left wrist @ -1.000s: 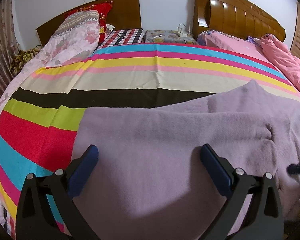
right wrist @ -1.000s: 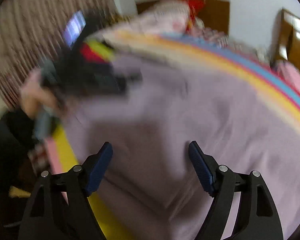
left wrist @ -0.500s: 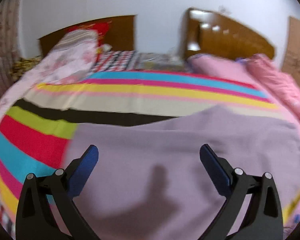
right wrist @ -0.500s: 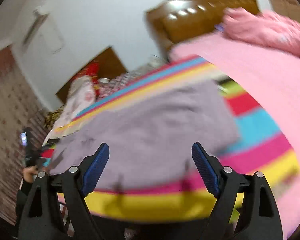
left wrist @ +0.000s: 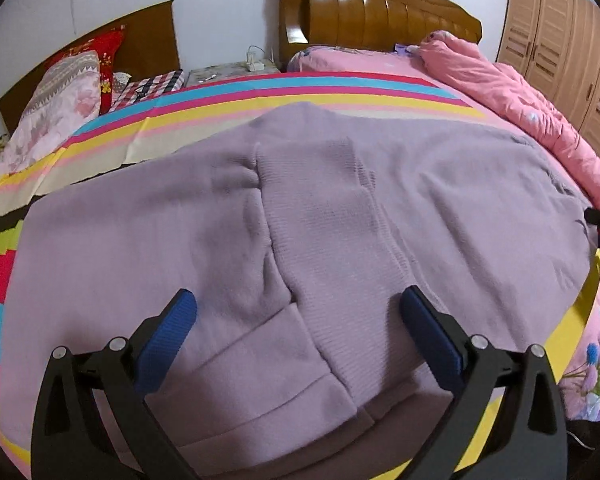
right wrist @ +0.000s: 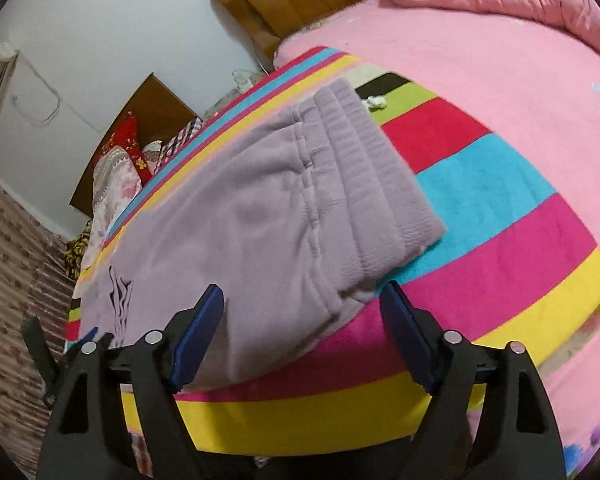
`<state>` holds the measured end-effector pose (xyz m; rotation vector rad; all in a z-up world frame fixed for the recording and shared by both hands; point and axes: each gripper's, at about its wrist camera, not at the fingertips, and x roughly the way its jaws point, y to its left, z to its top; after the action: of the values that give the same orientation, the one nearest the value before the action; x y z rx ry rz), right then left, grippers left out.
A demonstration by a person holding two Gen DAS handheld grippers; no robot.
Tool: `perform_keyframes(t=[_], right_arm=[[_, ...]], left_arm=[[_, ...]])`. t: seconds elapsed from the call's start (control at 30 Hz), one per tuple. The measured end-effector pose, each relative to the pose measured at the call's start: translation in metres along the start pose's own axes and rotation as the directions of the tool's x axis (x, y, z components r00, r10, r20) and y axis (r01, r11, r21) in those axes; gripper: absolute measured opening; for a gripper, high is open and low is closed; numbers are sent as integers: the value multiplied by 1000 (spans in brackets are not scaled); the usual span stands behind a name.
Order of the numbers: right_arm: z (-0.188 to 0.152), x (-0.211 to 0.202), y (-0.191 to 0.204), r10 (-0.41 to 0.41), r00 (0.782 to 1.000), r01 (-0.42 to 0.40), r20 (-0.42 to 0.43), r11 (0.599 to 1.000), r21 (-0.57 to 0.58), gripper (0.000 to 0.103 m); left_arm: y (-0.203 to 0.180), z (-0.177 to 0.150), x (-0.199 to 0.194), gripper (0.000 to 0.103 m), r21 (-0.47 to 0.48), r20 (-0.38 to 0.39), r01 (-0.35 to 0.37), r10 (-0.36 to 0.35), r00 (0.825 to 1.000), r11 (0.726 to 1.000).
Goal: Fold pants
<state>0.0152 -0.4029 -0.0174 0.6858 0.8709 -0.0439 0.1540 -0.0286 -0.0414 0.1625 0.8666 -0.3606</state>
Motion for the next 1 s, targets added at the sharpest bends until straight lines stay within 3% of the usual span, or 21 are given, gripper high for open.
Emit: perform_keyframes(t=[0.17, 0.23, 0.43, 0.6, 0.73, 0.8, 0.87, 0.93, 0.97, 1.0], right_arm=[[-11, -1, 6, 70, 995, -68, -71, 997, 40, 82], [-12, -2, 10, 53, 997, -52, -57, 998, 26, 82], [-4, 3, 2, 95, 994, -103, 50, 977, 185, 82], [-14, 0, 12, -29, 997, 21, 71, 994, 106, 64], [-14, 3, 17, -76, 995, 69, 69, 992, 104, 66], [-11, 10, 23, -80, 995, 75, 65, 994, 81, 79], [-9, 17, 33, -97, 993, 94, 71, 994, 47, 81], [-9, 19, 26, -99, 993, 94, 70, 994, 61, 51], [-10, 20, 20, -62, 996, 56, 68, 995, 84, 35], [-12, 21, 8, 10, 997, -20, 76, 992, 125, 30]], left_arm=[[-2, -3, -2, 102, -4, 7, 6, -6, 1000, 1000], [-2, -3, -3, 102, -6, 9, 4, -4, 1000, 1000], [-1, -3, -3, 102, -6, 10, 5, -5, 1000, 1000], [-1, -3, -3, 102, -5, 10, 6, -6, 1000, 1000], [0, -3, -3, 102, -5, 11, 6, -6, 1000, 1000], [0, -3, -3, 102, -5, 11, 5, -5, 1000, 1000], [0, -3, -3, 102, -5, 11, 7, -7, 1000, 1000], [0, -3, -3, 102, -5, 11, 7, -7, 1000, 1000], [0, -3, -3, 102, -5, 11, 7, -7, 1000, 1000], [0, -3, -3, 102, -5, 12, 9, -8, 1000, 1000]])
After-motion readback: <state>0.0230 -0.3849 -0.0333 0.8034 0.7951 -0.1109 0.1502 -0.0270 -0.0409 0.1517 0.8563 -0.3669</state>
